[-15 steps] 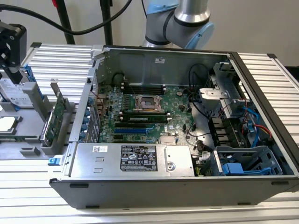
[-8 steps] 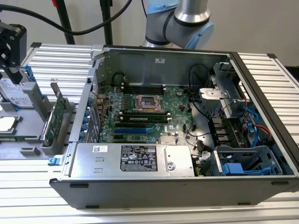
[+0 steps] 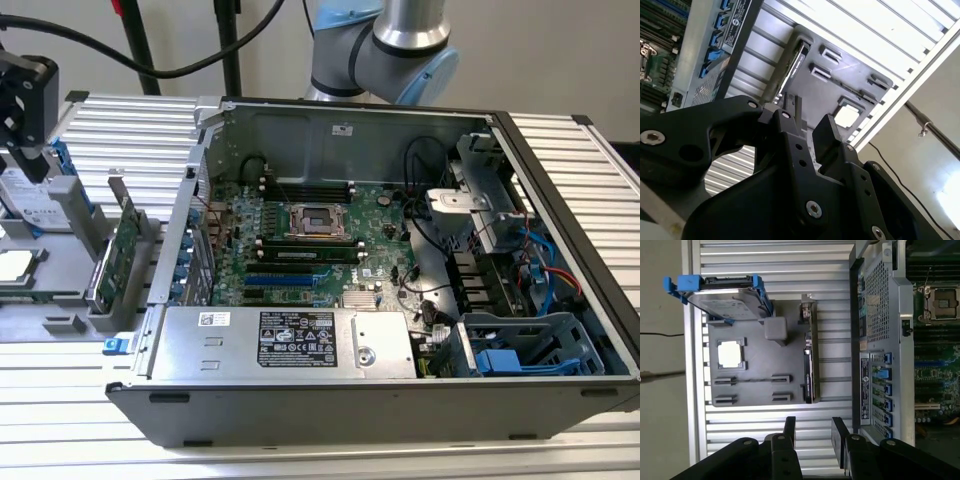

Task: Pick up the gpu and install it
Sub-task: 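Pick up the gpu and move the gpu toward the slot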

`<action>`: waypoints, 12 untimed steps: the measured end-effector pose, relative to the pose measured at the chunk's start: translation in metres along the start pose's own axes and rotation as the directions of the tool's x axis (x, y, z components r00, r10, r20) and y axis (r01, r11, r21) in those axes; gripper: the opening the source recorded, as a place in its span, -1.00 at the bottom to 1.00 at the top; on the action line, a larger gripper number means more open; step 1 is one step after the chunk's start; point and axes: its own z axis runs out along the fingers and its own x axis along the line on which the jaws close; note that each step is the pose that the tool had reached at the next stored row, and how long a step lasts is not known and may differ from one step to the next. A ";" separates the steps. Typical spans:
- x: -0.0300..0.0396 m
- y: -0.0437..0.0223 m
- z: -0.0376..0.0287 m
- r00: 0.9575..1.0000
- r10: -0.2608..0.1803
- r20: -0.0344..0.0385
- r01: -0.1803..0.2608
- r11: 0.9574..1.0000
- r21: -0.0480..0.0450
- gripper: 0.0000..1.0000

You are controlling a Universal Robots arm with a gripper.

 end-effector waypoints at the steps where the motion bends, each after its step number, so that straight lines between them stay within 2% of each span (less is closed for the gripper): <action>1: 0.0000 0.0000 0.0004 1.000 0.000 0.000 0.000 1.000 0.000 1.00; 12: -0.0001 -0.0002 0.0053 1.000 0.000 0.000 0.000 1.000 0.000 1.00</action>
